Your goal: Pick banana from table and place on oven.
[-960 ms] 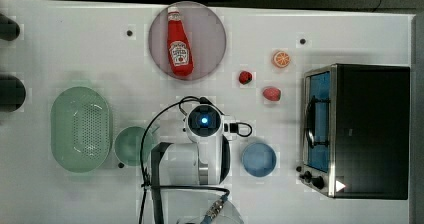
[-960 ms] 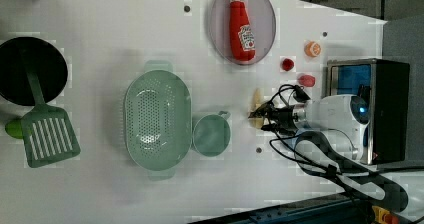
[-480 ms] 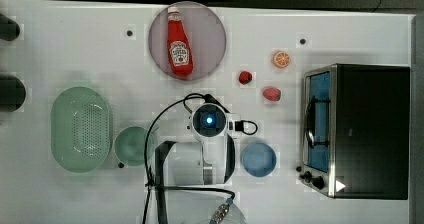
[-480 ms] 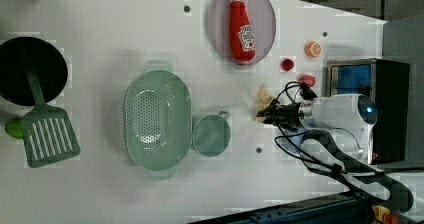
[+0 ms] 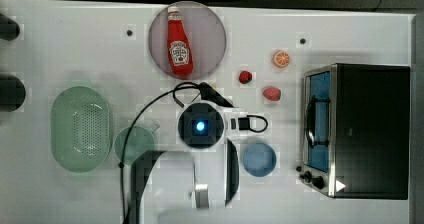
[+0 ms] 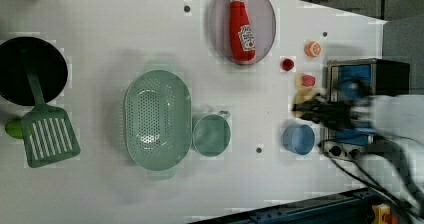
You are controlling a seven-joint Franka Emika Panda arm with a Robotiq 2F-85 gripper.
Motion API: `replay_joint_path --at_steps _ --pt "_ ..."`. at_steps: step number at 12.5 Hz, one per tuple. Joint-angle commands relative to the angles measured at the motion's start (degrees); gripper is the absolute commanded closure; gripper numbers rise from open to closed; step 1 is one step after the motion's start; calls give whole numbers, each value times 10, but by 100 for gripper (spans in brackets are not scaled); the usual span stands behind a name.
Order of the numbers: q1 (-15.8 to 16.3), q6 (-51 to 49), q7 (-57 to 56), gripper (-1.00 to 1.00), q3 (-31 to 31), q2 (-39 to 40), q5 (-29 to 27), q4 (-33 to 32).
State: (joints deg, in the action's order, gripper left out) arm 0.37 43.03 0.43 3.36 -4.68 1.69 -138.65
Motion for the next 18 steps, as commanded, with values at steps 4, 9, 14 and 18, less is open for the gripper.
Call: replay_joint_path --at_steps 4,9,14,18 --pt "-11 -244 -2 50 -26 -169 -13 133" --pt "-21 -330 -22 50 -81 -177 -12 186" --pt "-34 -295 -215 50 -238 -113 1 194" --pt "-34 -164 -441 50 -348 -19 1 213"
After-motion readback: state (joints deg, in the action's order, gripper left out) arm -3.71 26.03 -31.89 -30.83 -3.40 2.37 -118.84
